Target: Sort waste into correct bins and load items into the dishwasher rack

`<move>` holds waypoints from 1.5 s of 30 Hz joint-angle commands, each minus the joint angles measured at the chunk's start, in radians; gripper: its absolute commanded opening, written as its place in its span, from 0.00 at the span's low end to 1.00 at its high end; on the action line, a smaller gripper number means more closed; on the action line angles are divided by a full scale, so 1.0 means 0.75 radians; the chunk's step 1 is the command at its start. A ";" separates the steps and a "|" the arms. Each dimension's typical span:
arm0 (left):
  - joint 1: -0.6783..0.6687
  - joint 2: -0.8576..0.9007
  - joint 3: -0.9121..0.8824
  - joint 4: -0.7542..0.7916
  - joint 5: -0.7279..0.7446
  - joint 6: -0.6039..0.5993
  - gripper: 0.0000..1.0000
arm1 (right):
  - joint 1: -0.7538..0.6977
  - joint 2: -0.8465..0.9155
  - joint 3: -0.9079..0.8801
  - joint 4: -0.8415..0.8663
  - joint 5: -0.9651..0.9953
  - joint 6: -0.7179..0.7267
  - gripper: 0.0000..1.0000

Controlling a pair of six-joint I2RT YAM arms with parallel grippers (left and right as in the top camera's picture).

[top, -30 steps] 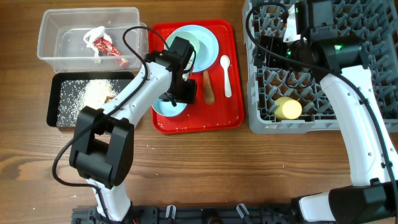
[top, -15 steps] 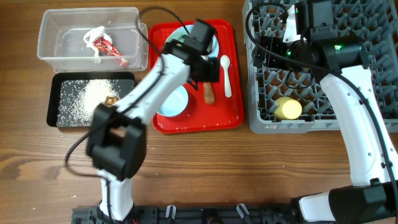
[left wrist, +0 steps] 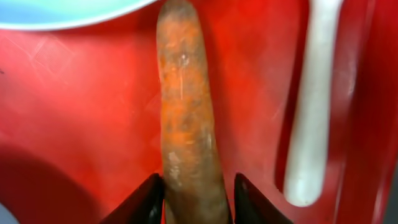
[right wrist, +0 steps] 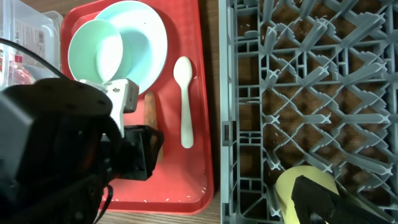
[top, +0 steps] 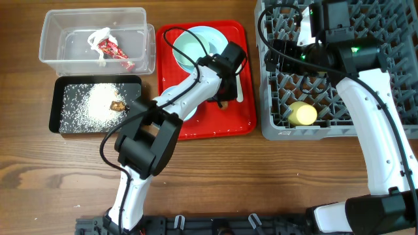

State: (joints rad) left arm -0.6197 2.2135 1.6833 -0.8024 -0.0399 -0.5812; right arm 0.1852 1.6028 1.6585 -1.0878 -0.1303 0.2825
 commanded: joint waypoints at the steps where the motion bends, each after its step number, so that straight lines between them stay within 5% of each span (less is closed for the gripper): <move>1: 0.002 0.039 0.005 0.005 -0.020 -0.014 0.24 | 0.001 0.015 0.011 -0.006 -0.012 -0.027 1.00; 6: 0.002 0.038 0.005 0.004 -0.003 -0.014 0.10 | 0.001 0.015 0.011 -0.007 -0.012 -0.027 1.00; 19: 0.089 -0.349 0.154 -0.259 0.002 0.107 0.12 | 0.001 0.015 0.011 0.014 -0.007 -0.028 1.00; 27: 0.505 -0.545 0.153 -0.492 -0.048 0.084 0.10 | 0.001 0.015 0.011 0.034 -0.007 -0.027 1.00; 31: 0.743 -0.518 0.141 -0.551 -0.048 -0.129 0.04 | 0.001 0.015 0.011 0.035 -0.007 -0.027 1.00; 35: 0.912 -0.512 0.005 -0.430 -0.049 -0.471 0.13 | 0.001 0.015 0.011 0.036 -0.008 -0.027 1.00; 45: 1.010 -0.512 -0.608 0.218 -0.054 -0.590 0.16 | 0.001 0.015 0.011 0.033 -0.008 -0.027 1.00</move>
State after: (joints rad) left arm 0.1284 1.8301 1.3041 -0.6945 -0.0662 -0.9829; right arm 0.1852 1.6028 1.6585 -1.0649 -0.1303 0.2821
